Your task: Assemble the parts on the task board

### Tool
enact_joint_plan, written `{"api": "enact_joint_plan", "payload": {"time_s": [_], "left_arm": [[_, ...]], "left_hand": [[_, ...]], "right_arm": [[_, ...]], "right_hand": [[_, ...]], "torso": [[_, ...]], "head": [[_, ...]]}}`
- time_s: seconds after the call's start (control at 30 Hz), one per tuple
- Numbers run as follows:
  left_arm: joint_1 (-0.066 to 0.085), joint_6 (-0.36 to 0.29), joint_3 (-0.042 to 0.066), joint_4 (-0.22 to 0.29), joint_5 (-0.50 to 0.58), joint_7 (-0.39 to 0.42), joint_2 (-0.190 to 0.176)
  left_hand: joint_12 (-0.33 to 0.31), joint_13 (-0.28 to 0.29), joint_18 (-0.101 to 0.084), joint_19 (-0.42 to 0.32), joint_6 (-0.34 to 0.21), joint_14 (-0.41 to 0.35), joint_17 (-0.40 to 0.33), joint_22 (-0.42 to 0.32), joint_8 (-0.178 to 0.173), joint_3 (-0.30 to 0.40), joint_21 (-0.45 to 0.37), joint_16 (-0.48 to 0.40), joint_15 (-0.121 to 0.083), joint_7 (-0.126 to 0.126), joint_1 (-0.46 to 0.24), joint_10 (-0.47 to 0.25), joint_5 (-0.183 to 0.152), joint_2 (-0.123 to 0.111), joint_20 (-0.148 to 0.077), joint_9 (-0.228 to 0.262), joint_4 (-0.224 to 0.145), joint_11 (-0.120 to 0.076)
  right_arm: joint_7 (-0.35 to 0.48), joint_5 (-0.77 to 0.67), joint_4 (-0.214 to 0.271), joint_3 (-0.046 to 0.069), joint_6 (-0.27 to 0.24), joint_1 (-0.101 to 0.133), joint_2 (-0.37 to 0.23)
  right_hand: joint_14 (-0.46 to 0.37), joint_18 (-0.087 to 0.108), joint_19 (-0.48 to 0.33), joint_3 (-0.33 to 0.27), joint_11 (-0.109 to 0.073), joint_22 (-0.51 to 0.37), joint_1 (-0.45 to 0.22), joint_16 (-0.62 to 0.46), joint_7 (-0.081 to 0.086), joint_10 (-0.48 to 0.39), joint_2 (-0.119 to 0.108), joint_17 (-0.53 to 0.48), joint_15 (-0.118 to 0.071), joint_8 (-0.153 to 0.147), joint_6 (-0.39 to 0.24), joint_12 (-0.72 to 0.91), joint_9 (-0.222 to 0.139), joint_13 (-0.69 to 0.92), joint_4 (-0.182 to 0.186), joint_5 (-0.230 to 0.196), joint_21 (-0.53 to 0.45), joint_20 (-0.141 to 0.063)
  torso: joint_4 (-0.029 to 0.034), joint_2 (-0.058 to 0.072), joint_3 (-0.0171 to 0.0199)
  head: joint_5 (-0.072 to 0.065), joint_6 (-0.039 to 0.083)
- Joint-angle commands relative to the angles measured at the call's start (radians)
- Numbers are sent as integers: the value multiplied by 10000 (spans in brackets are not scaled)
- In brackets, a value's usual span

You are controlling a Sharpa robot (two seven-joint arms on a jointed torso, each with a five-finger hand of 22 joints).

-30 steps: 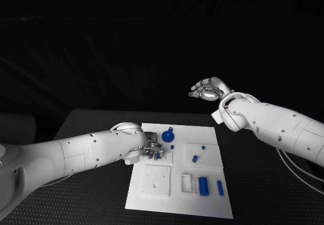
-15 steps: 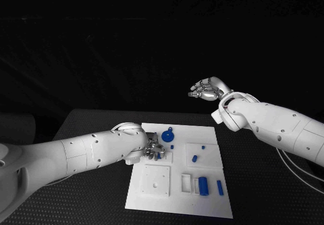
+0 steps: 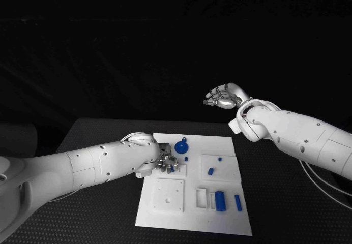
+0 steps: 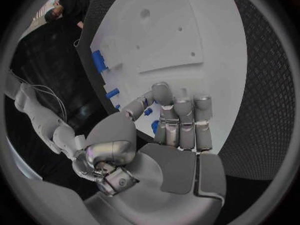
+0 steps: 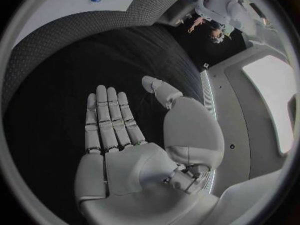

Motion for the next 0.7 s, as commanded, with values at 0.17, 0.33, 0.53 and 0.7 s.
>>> {"api": "enact_joint_plan", "payload": {"time_s": [0.17,0.33,0.53,0.7], "left_arm": [[-95,-243,-63,-7,-86,-126,-124],[-95,-296,-63,24,-72,-112,-163],[-95,-385,-62,80,1,-117,-249],[-94,-443,-59,148,4,-126,-370]], "left_hand": [[-51,-386,109,-113,476,-200,-168,-130,-430,3,22,-15,-118,-742,-229,-357,-1490,-1118,-1205,171,1039,-84],[-5,-577,99,-268,304,-370,-265,-202,-612,-905,-20,-41,-153,-672,-631,-577,-1770,-1623,-1231,333,1154,-110],[139,-735,110,-286,272,-431,-358,-306,-726,-863,-38,0,-206,-663,-621,-684,-2277,-2453,-1288,510,1854,-125],[248,-787,106,-273,294,-435,-376,-337,-734,-798,5,75,-222,-671,-559,-685,-2308,-2747,-1311,631,2291,-133]], "right_arm": [[31,-2,16,5,106,2,-22],[32,-2,8,5,87,1,-26],[34,0,-14,5,77,1,-24],[38,5,-18,5,64,-1,-39]], "right_hand": [[-60,-78,-91,-83,3,26,-69,-57,49,36,56,-22,45,25,-81,-88,-26,-21,1,91,-103,11],[-102,-89,-130,-114,17,43,-85,-74,65,3,18,-35,63,7,-123,-115,-43,-25,0,119,-142,16],[-316,-150,-315,-158,32,84,-79,-165,84,-28,-1,-82,153,-2,-167,-150,-68,-21,1,162,-286,37],[-396,-173,-381,-168,49,109,-70,-192,95,-68,-12,-100,189,-10,-197,-180,-81,-25,8,178,-343,43]], "torso": [[14,-7,-15],[20,-8,-23],[11,-4,-24],[17,-8,-19]], "head": [[-30,3],[-37,1],[-42,18],[-51,31]]}}
